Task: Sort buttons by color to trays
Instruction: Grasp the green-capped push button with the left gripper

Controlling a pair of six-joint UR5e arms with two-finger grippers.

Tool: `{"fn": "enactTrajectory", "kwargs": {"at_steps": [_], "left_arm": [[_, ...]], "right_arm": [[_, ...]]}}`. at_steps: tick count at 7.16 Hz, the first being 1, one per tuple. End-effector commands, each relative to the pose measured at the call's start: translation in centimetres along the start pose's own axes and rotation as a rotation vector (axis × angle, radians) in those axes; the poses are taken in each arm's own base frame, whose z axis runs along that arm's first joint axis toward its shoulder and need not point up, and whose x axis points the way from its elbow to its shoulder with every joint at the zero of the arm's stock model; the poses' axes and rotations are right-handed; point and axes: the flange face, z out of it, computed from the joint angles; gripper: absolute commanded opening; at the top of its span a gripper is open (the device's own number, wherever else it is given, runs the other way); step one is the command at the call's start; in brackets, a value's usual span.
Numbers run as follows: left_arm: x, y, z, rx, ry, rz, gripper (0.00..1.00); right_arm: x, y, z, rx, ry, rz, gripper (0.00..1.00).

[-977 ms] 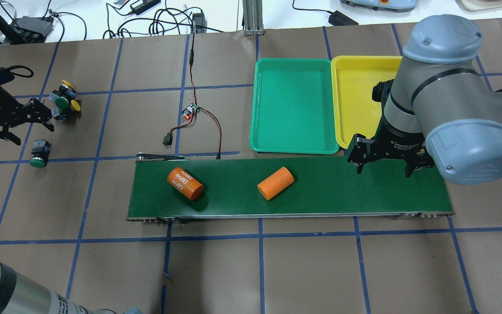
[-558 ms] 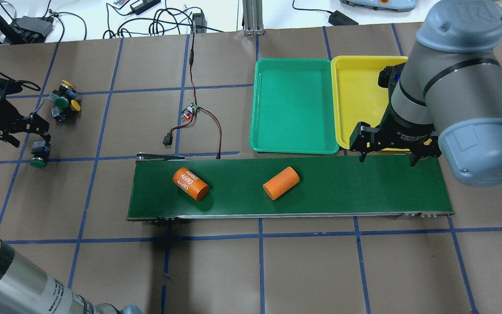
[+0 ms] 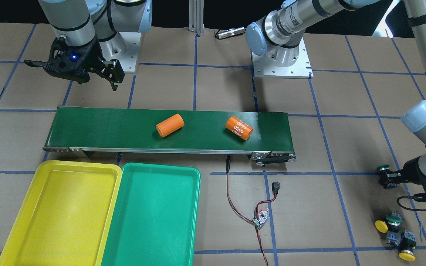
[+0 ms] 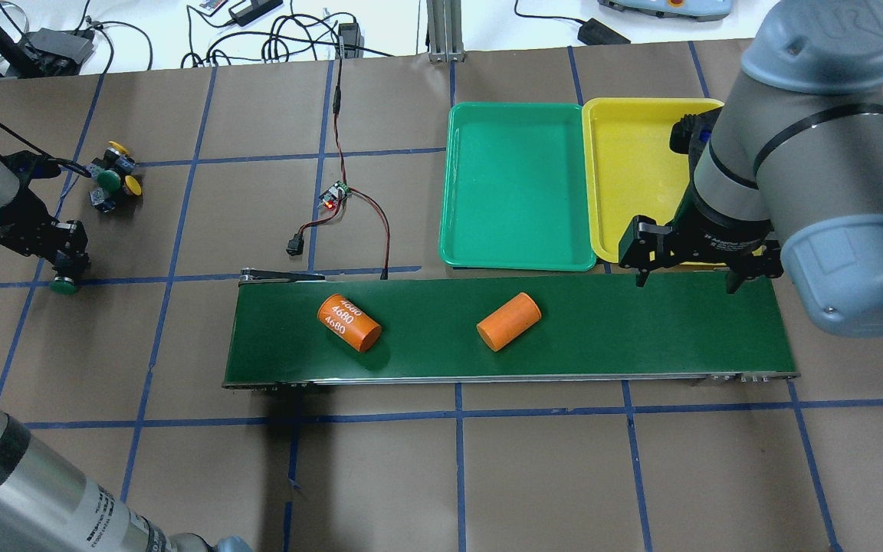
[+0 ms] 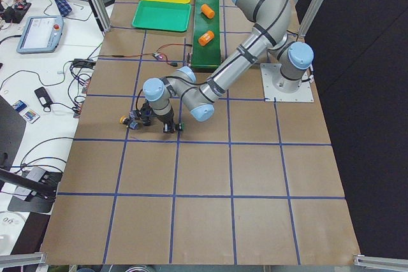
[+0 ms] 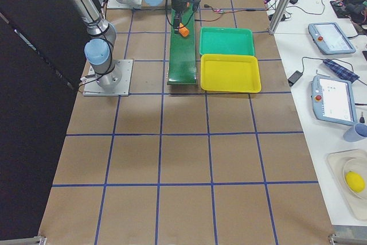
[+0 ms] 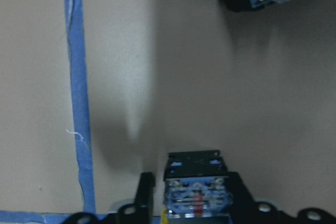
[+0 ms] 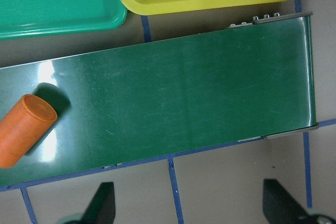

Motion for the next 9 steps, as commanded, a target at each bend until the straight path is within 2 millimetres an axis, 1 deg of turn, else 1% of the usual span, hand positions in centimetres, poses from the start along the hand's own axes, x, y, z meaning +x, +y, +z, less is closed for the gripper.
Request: {"fn": "enactTrajectory", "kwargs": {"at_steps": [1,2,3,4,5,6,7,8,9], "left_arm": [[1.9,1.9,-3.3,-0.025,0.014,-0.005,0.0],[5.3,2.8,-6.8,-0.046,0.03,-0.039,0.0],[11.6,3.0,-9.8,-0.053,0.033,-0.035,0.0],[19.2,3.6,-12.0,-0.027,0.029,-0.081,0.0],[26.8,5.3,-12.3,-0.029,0.018,-0.007,0.0],[31.8,7.2,-12.1,-0.028,0.007,0.051,0.0],[35.1,8.7,-11.3,-0.045,0.002,0.064,0.0],[37.4,10.0,-9.8,-0.068,-0.004,0.055,0.0],[38.2,10.9,-8.4,-0.071,-0.011,0.066,0.0]], "right_arm": [[0.0,0.4,-0.2,0.002,-0.002,-0.009,1.0],[0.0,0.5,-0.3,0.006,-0.004,-0.008,1.0],[0.0,0.5,0.0,-0.001,-0.004,-0.007,1.0],[0.0,0.6,0.0,0.001,-0.011,-0.005,1.0],[-0.1,0.6,-0.1,0.0,-0.012,-0.003,1.0],[-0.1,0.6,-0.1,0.0,-0.014,0.003,1.0],[-0.1,0.7,-0.1,0.001,-0.016,0.004,1.0],[-0.2,0.4,0.1,0.002,-0.018,0.003,1.0],[-0.3,0.1,0.4,0.001,-0.019,-0.003,1.0]]}}
